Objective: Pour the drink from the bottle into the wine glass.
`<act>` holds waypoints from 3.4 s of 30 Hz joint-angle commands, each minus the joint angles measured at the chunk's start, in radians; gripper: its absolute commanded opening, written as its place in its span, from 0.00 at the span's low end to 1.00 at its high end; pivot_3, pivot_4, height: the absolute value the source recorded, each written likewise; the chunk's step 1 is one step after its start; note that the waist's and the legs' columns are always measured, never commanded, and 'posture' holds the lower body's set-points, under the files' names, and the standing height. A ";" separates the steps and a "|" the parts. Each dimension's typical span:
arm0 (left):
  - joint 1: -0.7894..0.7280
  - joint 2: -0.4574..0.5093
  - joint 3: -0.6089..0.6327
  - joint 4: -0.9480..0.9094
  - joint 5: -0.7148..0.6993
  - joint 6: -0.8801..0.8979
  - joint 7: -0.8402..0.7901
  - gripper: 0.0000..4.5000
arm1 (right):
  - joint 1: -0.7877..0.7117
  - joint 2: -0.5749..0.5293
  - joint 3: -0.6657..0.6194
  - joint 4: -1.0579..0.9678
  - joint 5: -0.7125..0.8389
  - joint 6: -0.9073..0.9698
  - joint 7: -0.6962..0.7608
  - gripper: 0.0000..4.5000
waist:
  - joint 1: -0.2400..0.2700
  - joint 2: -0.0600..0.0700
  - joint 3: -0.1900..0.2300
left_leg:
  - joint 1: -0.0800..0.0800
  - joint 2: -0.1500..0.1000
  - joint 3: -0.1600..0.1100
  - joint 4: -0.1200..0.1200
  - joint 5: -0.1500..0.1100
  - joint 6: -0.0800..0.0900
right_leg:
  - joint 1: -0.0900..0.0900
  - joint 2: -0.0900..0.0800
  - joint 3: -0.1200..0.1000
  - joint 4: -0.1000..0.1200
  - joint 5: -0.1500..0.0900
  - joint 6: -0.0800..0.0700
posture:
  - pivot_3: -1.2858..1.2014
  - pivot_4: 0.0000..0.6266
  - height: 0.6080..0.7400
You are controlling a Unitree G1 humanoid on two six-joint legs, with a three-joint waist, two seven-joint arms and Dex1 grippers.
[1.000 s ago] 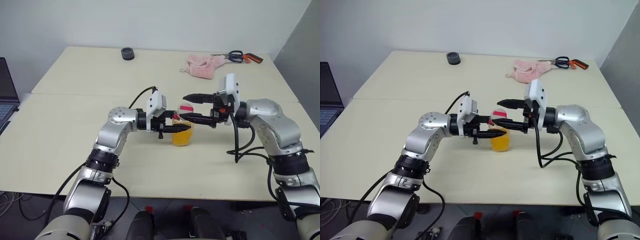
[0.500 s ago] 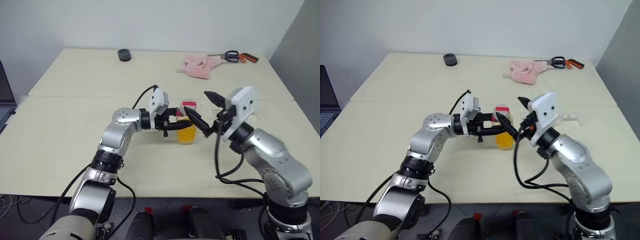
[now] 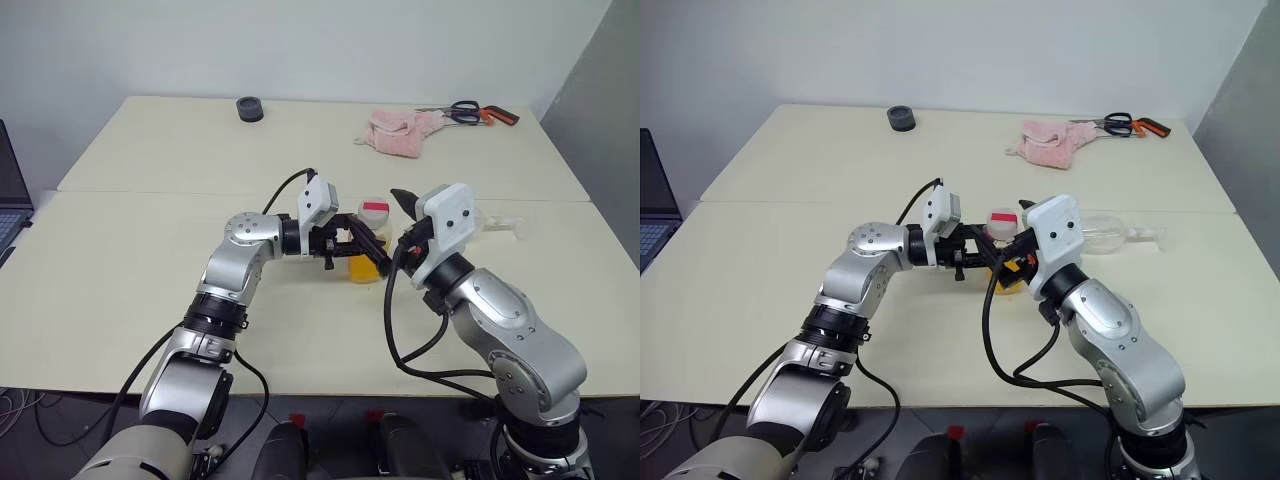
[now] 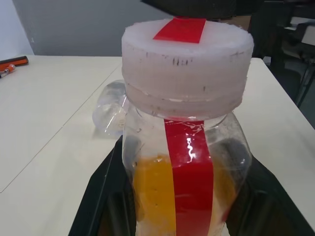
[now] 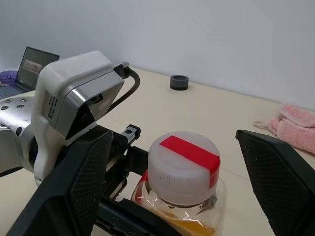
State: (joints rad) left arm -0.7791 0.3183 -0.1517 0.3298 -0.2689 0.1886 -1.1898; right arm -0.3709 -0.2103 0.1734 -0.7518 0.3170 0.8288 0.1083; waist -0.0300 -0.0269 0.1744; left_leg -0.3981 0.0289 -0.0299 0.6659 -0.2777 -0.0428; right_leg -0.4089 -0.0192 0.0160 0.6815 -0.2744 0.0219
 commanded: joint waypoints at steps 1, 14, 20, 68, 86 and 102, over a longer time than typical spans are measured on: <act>-0.034 -0.002 0.005 -0.011 -0.005 -0.026 -0.004 0.39 | -0.021 0.021 0.000 -0.001 -0.015 -0.024 -0.007 0.95 | 0.000 0.000 0.000 | 0.000 0.000 0.000 0.000 0.000 0.000 | 0.000 0.000 0.000 0.000 0.000 0.000 | 0.52 0.24 1.00; -0.037 0.004 0.010 -0.002 -0.002 -0.038 -0.006 0.39 | -0.029 0.047 -0.012 0.052 -0.041 -0.056 0.006 0.74 | 0.000 0.000 0.000 | 0.000 0.000 0.000 0.000 0.000 0.000 | 0.000 0.000 0.000 0.000 0.000 0.000 | 0.52 0.24 1.00; -0.039 0.006 0.011 -0.002 -0.004 -0.041 -0.008 0.39 | -0.030 0.037 -0.004 0.059 -0.043 -0.073 0.035 0.41 | 0.000 0.000 0.000 | 0.000 0.000 0.000 0.000 0.000 0.000 | 0.000 0.000 0.000 0.000 0.000 0.000 | 0.52 0.24 1.00; -0.125 -0.019 0.014 0.137 0.018 -0.088 -0.023 0.39 | -0.036 0.016 0.006 -0.004 -0.024 0.021 -0.061 0.79 | 0.000 0.000 0.000 | -0.001 0.000 0.000 0.000 0.000 0.000 | -0.001 0.000 0.000 0.000 0.000 0.000 | 0.52 0.24 1.00; -0.126 -0.014 0.018 0.145 0.022 -0.098 -0.026 0.39 | -0.059 0.099 0.002 0.088 -0.125 -0.061 -0.072 0.79 | -0.001 0.000 0.000 | -0.001 0.000 0.000 0.000 0.000 0.000 | -0.001 0.000 0.000 0.000 0.000 0.000 | 0.52 0.24 1.00; -0.110 0.010 0.022 0.113 0.009 -0.079 -0.047 0.39 | -0.037 0.030 0.040 0.163 -0.114 -0.234 0.117 0.41 | -0.002 0.000 0.000 | 0.000 0.000 0.000 0.000 0.000 0.000 | -0.001 0.000 0.000 0.000 0.000 0.000 | 0.52 0.24 1.00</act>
State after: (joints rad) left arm -0.8740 0.3145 -0.1483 0.4951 -0.2406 0.1165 -1.2174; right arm -0.4034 -0.1497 0.2100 -0.5857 0.1830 0.6808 0.1354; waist -0.0315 -0.0268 0.1745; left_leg -0.3986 0.0288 -0.0297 0.6656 -0.2777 -0.0426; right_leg -0.4094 -0.0192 0.0157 0.6813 -0.2744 0.0219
